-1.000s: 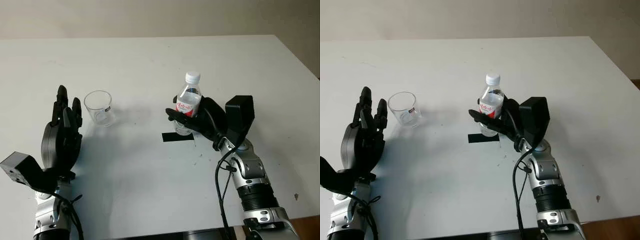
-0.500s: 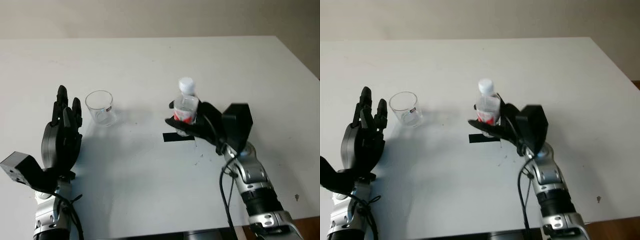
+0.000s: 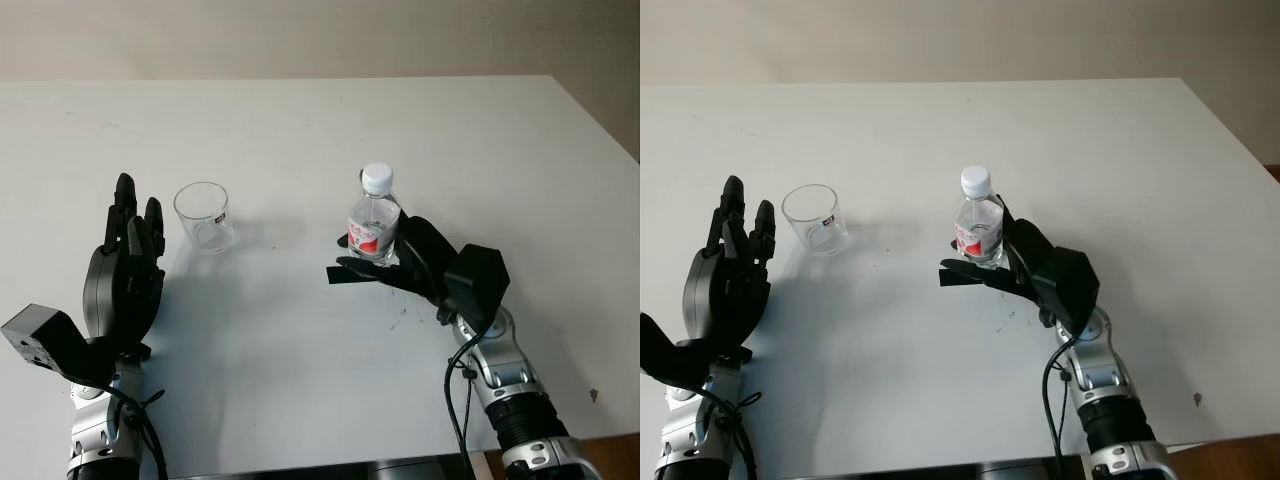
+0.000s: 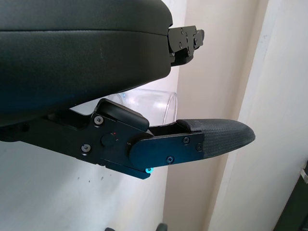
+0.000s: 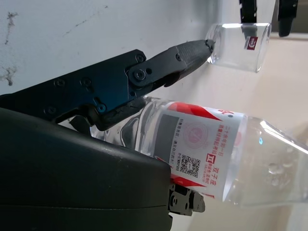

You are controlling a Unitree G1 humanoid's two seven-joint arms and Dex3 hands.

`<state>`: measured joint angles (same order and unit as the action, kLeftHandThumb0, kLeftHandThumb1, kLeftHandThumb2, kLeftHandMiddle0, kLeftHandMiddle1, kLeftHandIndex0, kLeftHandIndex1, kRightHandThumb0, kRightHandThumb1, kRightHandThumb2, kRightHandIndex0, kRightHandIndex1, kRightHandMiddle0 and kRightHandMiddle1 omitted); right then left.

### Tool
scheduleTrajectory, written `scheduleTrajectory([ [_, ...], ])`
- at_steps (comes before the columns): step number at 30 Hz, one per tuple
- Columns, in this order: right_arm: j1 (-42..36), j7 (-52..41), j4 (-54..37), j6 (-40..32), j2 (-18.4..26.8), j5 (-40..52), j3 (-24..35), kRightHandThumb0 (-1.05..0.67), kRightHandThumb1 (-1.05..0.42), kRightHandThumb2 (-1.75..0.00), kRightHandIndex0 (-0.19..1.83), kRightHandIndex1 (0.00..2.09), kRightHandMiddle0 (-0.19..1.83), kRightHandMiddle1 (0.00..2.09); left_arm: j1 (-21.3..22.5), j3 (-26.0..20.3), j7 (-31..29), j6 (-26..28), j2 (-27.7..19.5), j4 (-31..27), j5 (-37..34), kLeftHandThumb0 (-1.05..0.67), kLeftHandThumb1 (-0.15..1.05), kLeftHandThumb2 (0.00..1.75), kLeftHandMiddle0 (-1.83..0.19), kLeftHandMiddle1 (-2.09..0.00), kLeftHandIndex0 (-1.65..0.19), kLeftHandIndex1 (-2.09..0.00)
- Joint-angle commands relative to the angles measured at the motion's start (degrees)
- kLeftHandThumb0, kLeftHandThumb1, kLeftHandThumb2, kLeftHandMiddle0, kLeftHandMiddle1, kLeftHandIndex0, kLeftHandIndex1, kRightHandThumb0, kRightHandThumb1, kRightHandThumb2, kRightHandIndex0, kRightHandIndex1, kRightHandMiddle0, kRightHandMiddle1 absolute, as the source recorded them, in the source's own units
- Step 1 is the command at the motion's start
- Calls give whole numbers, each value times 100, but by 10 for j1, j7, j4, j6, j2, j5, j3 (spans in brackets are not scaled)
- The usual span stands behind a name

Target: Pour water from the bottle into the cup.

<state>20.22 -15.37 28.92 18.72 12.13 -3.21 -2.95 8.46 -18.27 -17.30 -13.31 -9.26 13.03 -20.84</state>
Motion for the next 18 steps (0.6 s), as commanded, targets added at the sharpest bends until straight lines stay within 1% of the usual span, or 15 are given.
scheduleTrajectory([
  [1,-16,26,24,14,7,-15,8,-83,-92,-6,-19,0,-19,0,2,-1,1,3,-5,-3,0,-84,105,55,7,0,11,0],
  [3,-16,43,32,24,5,-20,9,-87,-93,-6,-19,0,-19,0,2,-1,1,5,-5,-4,-1,-84,105,56,7,0,11,0],
  [5,-19,68,35,26,-3,-18,17,-89,-92,-5,-19,0,-19,0,4,-1,-4,-2,-5,2,-2,-83,105,56,8,0,12,0],
  [9,-19,111,44,35,-8,-23,26,-90,-93,-6,-19,0,-19,0,6,-2,-3,2,-6,3,-2,-83,105,56,6,0,11,0],
  [18,-6,102,52,41,1,5,52,-90,-94,-6,-19,0,-19,0,10,-2,-8,-4,-8,11,-2,-83,105,56,7,0,11,0],
])
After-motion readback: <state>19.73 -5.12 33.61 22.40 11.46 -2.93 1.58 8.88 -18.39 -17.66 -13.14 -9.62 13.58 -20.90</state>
